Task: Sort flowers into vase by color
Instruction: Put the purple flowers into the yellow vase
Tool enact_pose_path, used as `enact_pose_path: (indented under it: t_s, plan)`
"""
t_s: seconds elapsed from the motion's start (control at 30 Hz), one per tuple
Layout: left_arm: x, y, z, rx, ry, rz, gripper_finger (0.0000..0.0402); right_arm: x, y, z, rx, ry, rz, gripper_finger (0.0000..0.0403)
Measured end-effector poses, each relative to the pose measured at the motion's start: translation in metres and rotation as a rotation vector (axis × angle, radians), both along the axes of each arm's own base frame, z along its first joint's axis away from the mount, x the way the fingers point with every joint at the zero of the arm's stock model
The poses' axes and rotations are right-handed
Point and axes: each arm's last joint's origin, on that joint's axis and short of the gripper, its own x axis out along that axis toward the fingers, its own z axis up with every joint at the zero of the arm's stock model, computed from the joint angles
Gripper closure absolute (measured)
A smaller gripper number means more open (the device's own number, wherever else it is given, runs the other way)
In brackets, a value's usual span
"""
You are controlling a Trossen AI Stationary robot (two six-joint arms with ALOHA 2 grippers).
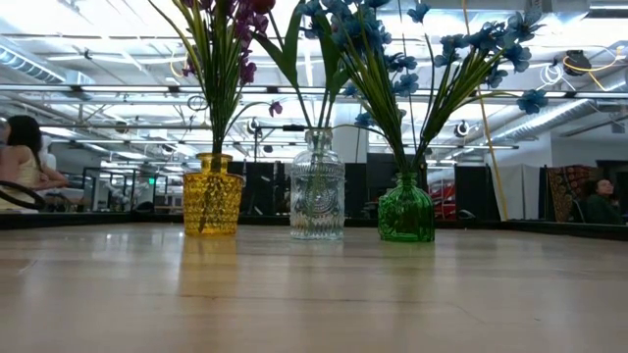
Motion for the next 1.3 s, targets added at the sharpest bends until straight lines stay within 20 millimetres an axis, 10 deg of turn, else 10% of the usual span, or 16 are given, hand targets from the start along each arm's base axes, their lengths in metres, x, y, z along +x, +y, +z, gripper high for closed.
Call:
enact_pose_path:
  t_s: [0.8, 1.03, 1.3]
  plan:
    - [-0.005, -0.006, -0.001, 0.122, 0.052, 0.070, 0.0371, 0.000, 0.002, -0.002, -0.027, 0.030, -0.019, 0.0383]
    - [-0.018, 0.004, 0.009, 0.145, 0.141, 0.121, 0.0381, 0.000, -0.001, -0.001, 0.018, 0.054, -0.067, 0.0327]
    - [-0.077, 0.038, 0.052, 0.131, 0.227, 0.200, 0.0377, -0.003, -0.004, 0.014, 0.139, 0.129, -0.212, 0.0270]
